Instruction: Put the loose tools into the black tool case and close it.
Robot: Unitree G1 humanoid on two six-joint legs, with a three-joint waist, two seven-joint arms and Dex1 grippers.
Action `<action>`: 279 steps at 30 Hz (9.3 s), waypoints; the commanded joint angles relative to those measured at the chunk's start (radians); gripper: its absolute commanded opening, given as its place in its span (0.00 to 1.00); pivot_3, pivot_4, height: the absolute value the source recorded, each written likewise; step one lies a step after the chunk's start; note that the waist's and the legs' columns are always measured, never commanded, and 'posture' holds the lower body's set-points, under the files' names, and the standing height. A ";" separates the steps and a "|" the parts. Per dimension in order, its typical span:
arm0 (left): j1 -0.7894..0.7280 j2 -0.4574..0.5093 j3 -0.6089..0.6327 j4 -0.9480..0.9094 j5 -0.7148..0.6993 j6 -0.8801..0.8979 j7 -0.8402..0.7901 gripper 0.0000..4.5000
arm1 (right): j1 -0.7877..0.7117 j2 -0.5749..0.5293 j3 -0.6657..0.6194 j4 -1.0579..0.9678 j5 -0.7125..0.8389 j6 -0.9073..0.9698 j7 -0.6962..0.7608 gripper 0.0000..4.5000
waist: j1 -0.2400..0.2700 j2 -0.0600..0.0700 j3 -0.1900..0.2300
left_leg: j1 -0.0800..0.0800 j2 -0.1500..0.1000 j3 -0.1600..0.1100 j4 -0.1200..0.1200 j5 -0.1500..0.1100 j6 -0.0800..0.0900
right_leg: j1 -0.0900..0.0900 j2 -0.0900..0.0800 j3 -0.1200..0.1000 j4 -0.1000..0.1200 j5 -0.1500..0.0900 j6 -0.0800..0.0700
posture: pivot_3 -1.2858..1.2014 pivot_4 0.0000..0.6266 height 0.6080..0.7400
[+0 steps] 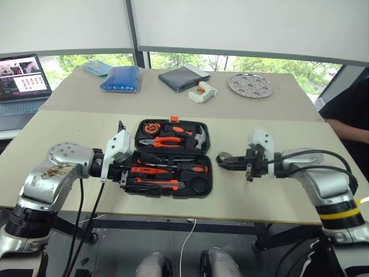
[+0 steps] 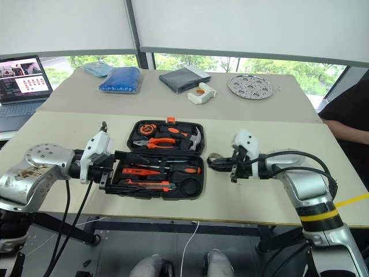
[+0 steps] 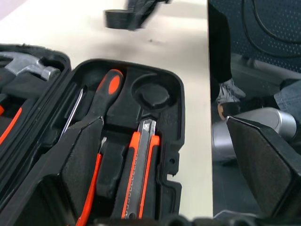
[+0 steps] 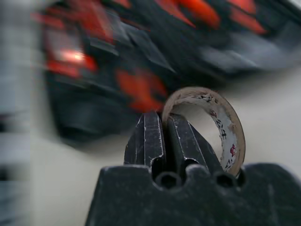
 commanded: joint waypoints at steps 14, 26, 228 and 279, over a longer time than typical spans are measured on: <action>-0.025 -0.013 -0.026 0.024 0.032 -0.071 -0.004 1.00 | -0.008 0.094 0.195 -0.075 -0.136 0.030 -0.165 0.01 | 0.001 0.000 0.000 | -0.001 -0.001 0.001 0.000 0.000 0.001 | -0.001 0.000 -0.001 0.000 0.001 0.000 | 0.52 0.24 0.84; -0.009 -0.011 -0.022 0.039 0.045 -0.090 0.007 1.00 | -0.020 0.091 0.136 -0.092 -0.074 0.073 -0.129 0.69 | 0.001 0.000 0.000 | -0.001 -0.001 0.000 0.000 -0.001 0.001 | -0.001 0.000 -0.001 -0.001 0.001 0.000 | 0.52 0.24 0.84; -0.412 -0.589 -0.213 0.858 0.486 -0.491 0.150 0.02 | 0.401 0.059 -0.148 -0.190 -0.190 -0.112 -0.433 0.00 | 0.010 -0.004 -0.001 | -0.002 -0.010 -0.002 0.002 0.001 0.013 | 0.003 -0.006 0.002 -0.001 0.005 0.010 | 0.52 0.24 0.84; -0.453 -0.594 -0.241 0.931 0.516 -0.617 0.163 0.02 | 0.412 0.012 -0.250 -0.269 -0.054 0.065 -0.447 0.00 | 0.020 -0.004 -0.002 | -0.004 -0.010 -0.003 0.002 -0.001 0.017 | 0.002 -0.007 0.000 -0.005 0.006 0.011 | 0.52 0.24 0.84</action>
